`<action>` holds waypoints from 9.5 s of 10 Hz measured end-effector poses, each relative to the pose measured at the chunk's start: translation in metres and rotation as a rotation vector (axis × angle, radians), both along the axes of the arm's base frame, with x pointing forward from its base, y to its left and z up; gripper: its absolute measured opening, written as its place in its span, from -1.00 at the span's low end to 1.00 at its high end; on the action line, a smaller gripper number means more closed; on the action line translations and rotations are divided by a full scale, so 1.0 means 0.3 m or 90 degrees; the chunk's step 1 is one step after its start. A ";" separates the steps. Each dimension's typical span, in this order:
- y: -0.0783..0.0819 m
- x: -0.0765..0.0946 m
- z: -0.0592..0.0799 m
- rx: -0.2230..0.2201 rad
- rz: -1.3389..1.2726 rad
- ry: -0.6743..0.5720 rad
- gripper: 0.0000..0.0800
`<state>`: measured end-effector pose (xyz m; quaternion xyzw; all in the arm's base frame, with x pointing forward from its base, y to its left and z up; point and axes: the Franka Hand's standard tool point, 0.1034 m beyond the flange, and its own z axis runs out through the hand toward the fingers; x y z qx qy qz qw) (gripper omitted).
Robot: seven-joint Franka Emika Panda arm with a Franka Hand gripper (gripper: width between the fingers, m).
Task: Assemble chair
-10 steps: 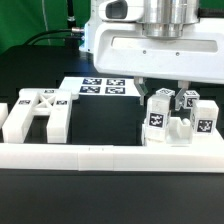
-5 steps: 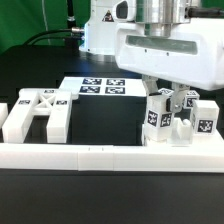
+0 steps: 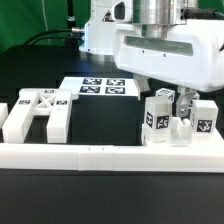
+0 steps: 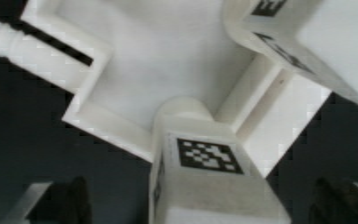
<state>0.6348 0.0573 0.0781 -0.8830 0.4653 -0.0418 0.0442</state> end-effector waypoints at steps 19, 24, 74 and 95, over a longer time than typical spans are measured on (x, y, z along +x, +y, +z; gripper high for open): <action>-0.014 0.008 0.002 -0.089 0.672 -0.019 -0.28; -0.006 -0.001 -0.001 -0.059 0.322 -0.022 -0.28; -0.004 -0.007 -0.003 -0.030 0.007 -0.005 0.48; -0.029 -0.007 -0.005 -0.131 0.767 -0.008 -0.28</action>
Offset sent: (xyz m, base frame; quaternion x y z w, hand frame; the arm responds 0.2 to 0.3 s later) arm 0.0000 0.0000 0.0000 0.0000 0.0000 -0.1938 0.9810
